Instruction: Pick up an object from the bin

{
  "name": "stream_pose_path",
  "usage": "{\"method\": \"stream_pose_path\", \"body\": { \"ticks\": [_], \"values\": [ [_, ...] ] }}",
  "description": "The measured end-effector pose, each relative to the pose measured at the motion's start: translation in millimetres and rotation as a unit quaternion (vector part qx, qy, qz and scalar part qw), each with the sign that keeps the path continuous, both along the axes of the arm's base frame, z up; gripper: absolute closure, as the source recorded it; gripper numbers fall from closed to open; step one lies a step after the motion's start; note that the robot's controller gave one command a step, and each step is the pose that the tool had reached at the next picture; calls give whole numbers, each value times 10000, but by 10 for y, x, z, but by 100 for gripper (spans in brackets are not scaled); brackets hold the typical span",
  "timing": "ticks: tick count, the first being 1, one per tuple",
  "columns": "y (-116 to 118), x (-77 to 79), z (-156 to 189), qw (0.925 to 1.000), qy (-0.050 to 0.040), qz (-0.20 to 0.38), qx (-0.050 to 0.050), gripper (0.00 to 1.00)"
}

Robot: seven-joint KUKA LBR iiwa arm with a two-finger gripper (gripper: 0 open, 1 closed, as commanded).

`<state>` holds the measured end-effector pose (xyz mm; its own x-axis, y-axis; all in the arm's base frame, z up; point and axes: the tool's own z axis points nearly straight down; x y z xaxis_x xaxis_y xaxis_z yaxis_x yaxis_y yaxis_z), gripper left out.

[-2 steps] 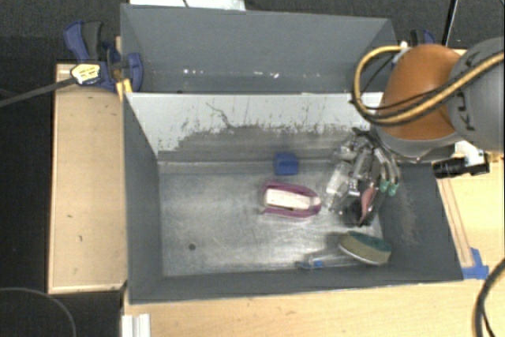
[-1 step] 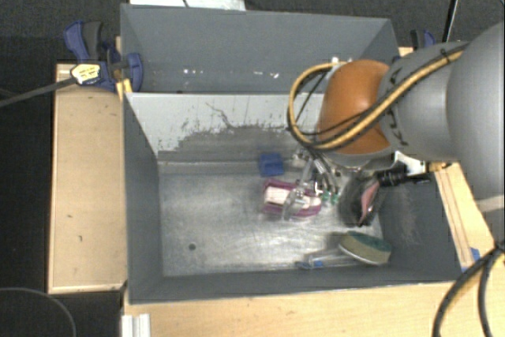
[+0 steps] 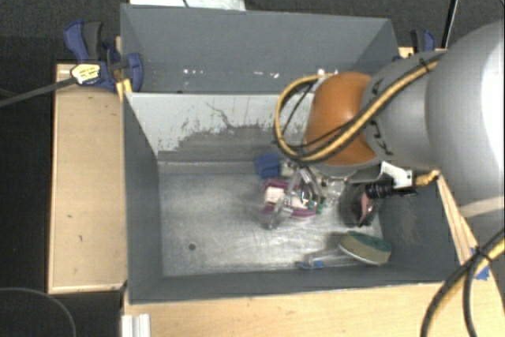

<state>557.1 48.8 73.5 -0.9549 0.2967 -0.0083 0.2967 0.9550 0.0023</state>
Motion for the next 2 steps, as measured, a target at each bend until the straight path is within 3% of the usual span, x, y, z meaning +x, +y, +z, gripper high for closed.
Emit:
{"method": "stream_pose_path", "body": {
  "ticks": [1, 2],
  "values": [
    [-5, 29, 27, 10000, -38, -2, 0, 100],
    [91, 32, 1753, 10000, -1, -68, 9, 100]
  ]
}}
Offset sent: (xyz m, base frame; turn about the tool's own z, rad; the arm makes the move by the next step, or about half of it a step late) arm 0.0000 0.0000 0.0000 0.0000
